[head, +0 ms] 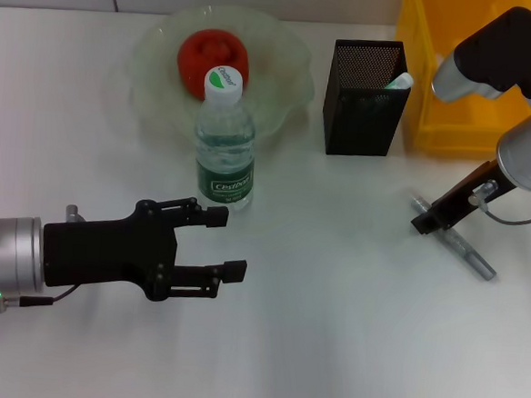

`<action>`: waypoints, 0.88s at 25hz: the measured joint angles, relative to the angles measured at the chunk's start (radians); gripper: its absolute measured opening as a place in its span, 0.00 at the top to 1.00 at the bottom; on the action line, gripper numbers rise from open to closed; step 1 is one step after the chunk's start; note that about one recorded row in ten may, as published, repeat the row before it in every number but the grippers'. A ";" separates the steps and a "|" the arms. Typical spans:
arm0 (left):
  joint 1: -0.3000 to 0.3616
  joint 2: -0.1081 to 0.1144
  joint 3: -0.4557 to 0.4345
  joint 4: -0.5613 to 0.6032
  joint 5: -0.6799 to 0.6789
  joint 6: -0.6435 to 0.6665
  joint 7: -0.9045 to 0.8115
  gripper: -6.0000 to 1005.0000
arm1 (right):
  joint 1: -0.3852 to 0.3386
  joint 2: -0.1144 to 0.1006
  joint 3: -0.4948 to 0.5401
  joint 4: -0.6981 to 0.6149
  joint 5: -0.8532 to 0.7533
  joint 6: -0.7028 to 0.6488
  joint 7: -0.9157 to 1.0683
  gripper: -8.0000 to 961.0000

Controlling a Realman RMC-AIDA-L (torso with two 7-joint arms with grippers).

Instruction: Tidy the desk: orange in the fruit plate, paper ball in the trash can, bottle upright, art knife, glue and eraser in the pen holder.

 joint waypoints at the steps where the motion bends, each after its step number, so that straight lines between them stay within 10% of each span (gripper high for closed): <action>1: 0.000 0.000 0.000 0.000 0.000 0.000 0.000 0.21 | 0.000 0.000 -0.002 0.002 0.000 0.003 0.000 0.60; 9: -0.004 0.000 -0.006 0.000 0.000 -0.005 0.000 0.21 | -0.015 0.002 -0.007 -0.042 0.004 -0.011 0.000 0.76; 14: -0.004 0.000 -0.008 0.000 0.000 -0.005 0.000 0.21 | -0.102 0.005 0.004 -0.307 0.041 -0.092 0.009 0.84; 22: 0.000 0.000 -0.009 0.000 0.000 -0.004 -0.001 0.21 | -0.271 0.003 0.274 -0.537 0.576 0.010 -0.176 0.84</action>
